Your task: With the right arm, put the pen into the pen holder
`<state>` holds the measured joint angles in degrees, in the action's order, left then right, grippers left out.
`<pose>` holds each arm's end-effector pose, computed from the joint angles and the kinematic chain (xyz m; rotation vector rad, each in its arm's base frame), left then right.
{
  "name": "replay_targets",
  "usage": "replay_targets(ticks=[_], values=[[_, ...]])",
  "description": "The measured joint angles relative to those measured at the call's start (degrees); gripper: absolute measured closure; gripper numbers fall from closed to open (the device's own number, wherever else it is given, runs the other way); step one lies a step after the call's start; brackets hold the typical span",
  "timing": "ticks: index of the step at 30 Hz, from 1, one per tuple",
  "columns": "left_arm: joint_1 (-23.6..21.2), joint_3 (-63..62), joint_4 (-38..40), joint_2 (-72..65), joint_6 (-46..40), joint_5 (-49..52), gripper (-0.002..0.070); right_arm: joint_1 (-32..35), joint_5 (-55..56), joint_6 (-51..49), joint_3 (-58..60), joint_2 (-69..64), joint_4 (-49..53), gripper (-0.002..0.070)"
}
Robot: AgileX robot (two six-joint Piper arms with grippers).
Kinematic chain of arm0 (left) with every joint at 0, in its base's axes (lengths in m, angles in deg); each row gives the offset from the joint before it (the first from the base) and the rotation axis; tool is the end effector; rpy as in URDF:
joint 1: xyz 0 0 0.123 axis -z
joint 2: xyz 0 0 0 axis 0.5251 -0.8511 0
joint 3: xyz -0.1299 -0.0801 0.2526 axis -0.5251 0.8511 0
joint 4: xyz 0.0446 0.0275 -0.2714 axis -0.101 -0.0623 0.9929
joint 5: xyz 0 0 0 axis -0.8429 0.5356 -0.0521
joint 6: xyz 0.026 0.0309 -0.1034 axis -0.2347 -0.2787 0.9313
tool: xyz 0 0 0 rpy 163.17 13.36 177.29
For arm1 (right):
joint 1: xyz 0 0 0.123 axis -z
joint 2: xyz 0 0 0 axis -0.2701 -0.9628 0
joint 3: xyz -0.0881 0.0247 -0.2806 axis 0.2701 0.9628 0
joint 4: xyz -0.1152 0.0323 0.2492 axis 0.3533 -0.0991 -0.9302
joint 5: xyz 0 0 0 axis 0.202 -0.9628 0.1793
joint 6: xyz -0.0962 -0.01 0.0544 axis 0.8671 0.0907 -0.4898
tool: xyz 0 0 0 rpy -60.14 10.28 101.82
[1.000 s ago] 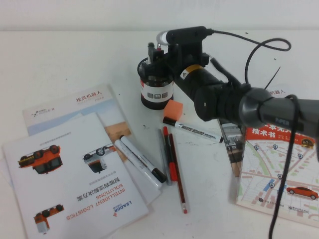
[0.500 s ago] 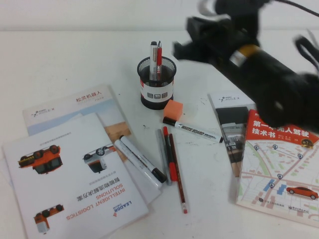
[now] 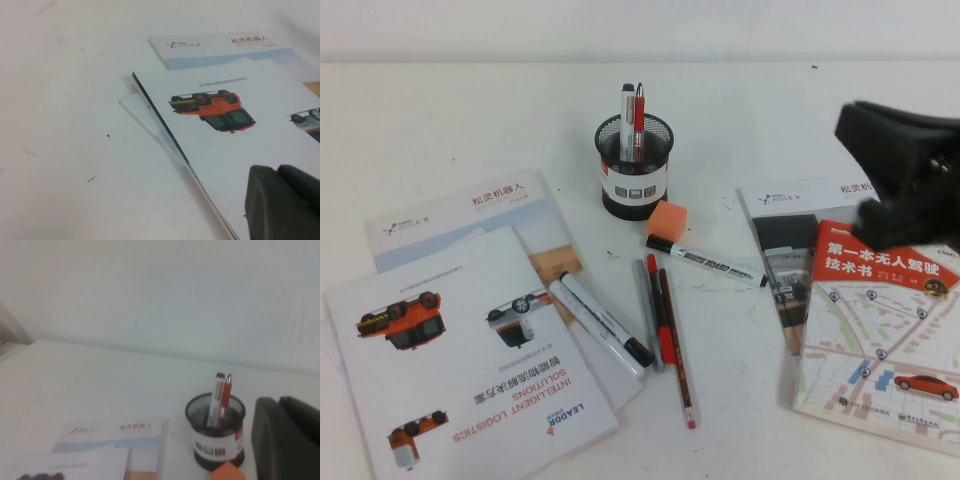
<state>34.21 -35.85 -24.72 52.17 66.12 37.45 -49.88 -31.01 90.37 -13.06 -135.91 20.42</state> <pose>0.0856 -0.0047 0.1668 -0.0918 1.8777 -0.1407 0.2131 0.1413 0.3510 -0.3429 1.5846 0.5536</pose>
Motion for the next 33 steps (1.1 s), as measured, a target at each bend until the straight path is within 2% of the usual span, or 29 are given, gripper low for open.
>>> replay_targets(ticks=[11,16,21,24,30,33], values=[[0.0,0.0,0.0,0.0,0.0,0.0,0.0678,0.0,-23.77,-0.43,0.33,7.09,3.17,0.0695],[0.0,0.0,0.0,0.0,0.0,0.0,0.0678,0.0,-25.94,-0.43,0.96,7.82,12.38,0.0695],[0.0,0.0,0.0,0.0,0.0,0.0,0.0677,1.7,-25.26,-0.43,5.05,12.41,13.7,0.0695],[0.0,0.0,0.0,0.0,0.0,0.0,0.0677,5.11,-21.61,-0.43,10.52,16.03,13.28,0.0695],[0.0,0.0,0.0,0.0,0.0,0.0,0.0678,18.79,-8.36,-0.43,26.51,27.57,13.05,0.0695],[0.0,0.0,0.0,0.0,0.0,0.0,0.0678,24.47,-7.09,-0.43,33.35,34.98,12.52,0.0695]])
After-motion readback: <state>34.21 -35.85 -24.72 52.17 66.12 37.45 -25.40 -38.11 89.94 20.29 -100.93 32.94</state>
